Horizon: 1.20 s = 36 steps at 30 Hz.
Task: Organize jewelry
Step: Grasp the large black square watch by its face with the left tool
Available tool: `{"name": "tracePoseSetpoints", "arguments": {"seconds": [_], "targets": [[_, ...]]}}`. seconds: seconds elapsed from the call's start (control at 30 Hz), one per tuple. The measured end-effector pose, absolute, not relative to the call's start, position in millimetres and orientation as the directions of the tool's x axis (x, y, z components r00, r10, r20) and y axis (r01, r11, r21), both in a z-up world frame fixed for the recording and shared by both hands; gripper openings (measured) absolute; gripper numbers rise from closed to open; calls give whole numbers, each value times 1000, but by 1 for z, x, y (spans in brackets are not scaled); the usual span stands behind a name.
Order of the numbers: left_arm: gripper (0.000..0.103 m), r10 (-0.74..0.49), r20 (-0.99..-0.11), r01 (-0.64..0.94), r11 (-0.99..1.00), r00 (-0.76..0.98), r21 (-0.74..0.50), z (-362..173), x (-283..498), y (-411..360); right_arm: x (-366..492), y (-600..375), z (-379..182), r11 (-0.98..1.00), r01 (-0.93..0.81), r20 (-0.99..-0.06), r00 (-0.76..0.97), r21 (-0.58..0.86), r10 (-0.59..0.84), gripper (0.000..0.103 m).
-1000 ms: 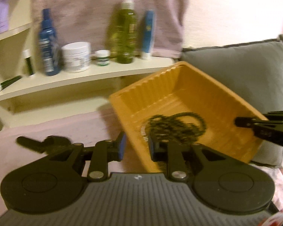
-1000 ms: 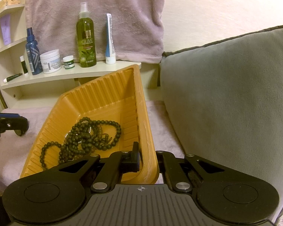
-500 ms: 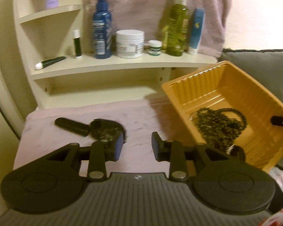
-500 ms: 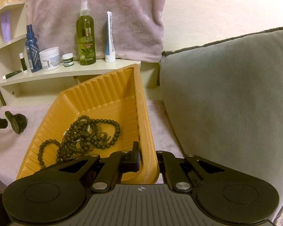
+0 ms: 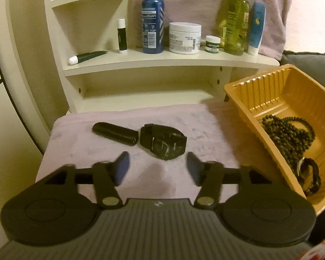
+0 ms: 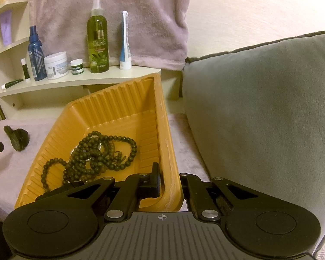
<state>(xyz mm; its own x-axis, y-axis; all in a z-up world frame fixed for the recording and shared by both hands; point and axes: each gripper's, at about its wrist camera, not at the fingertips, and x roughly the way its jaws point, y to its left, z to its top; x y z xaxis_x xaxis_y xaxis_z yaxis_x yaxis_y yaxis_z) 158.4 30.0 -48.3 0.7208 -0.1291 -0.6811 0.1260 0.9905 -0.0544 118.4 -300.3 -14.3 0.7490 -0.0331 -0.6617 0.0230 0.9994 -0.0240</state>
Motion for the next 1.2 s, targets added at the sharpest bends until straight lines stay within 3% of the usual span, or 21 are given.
{"name": "tracePoseSetpoints", "arguments": {"seconds": [0.07, 0.6, 1.0, 1.07, 1.2], "targets": [[75, -123, -669, 123, 991, 733, -48, -52, 161, 29, 119, -300, -14, 999, 23, -663, 748, -26, -35, 5], [74, -135, -668, 160, 987, 732, -23, -91, 200, 16, 122, -302, -17, 999, 26, -676, 736, -37, -44, 6], [56, -126, -671, 178, 984, 731, 9, -96, 205, 8, 122, -301, -18, 999, 28, -679, 733, -39, -47, 6], [43, -131, -668, 184, 983, 733, 10, -96, 204, 7, 122, -301, -18, 999, 28, -679, 733, -38, -47, 6], [43, -129, -670, 186, 982, 731, 14, -95, 204, 7, 122, -302, -18, 999, 27, -679, 733, -38, -46, 6]]}}
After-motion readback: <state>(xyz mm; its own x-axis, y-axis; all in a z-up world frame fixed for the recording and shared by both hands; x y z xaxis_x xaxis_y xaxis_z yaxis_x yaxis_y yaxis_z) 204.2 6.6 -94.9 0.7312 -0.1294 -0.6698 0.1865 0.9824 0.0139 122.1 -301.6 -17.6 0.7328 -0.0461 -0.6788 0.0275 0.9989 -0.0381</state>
